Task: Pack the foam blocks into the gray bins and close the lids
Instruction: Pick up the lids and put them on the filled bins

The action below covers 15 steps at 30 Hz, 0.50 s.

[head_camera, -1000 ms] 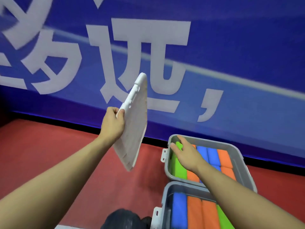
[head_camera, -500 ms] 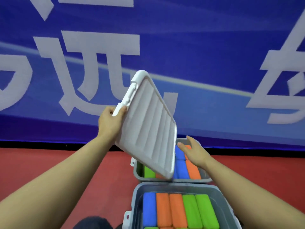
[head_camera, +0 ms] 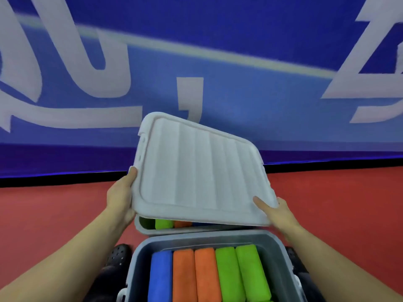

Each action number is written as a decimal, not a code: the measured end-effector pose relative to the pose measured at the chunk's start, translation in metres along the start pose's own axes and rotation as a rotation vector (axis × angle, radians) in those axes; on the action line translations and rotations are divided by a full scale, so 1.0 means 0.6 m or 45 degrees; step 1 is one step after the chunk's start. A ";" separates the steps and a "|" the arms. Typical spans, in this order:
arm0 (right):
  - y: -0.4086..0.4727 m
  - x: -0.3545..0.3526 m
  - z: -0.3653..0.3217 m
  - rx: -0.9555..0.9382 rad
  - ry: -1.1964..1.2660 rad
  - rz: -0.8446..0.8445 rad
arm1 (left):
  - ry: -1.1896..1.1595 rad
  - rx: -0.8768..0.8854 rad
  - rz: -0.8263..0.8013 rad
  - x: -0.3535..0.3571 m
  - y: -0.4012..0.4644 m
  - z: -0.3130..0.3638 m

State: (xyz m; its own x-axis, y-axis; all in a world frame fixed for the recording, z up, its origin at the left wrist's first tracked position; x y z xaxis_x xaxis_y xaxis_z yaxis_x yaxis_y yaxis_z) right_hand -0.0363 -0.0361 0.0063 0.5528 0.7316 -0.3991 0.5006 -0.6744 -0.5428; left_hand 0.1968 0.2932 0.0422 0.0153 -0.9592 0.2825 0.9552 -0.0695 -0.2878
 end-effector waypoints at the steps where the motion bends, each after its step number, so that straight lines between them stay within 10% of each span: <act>1: 0.027 0.010 0.012 0.054 -0.054 0.072 | -0.008 -0.024 0.000 -0.010 0.021 -0.025; 15: 0.174 0.080 0.109 0.025 -0.196 0.217 | 0.807 0.170 0.011 -0.097 0.113 -0.192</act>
State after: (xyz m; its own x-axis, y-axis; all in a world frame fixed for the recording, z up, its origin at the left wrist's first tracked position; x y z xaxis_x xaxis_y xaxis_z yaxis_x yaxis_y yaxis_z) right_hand -0.0011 -0.0650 -0.1182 0.5194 0.6147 -0.5935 0.3946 -0.7887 -0.4715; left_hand 0.2265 0.3128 -0.0993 -0.1153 -0.9381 -0.3265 0.9850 -0.0654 -0.1598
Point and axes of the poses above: each hand's wrist, its own y-axis towards the middle knuckle, its own x-axis out of the palm, z = x × y, the point moved 1 cm from there along y, towards the middle knuckle, and after that the axes turned 8 degrees about x, right-handed, at the moved point
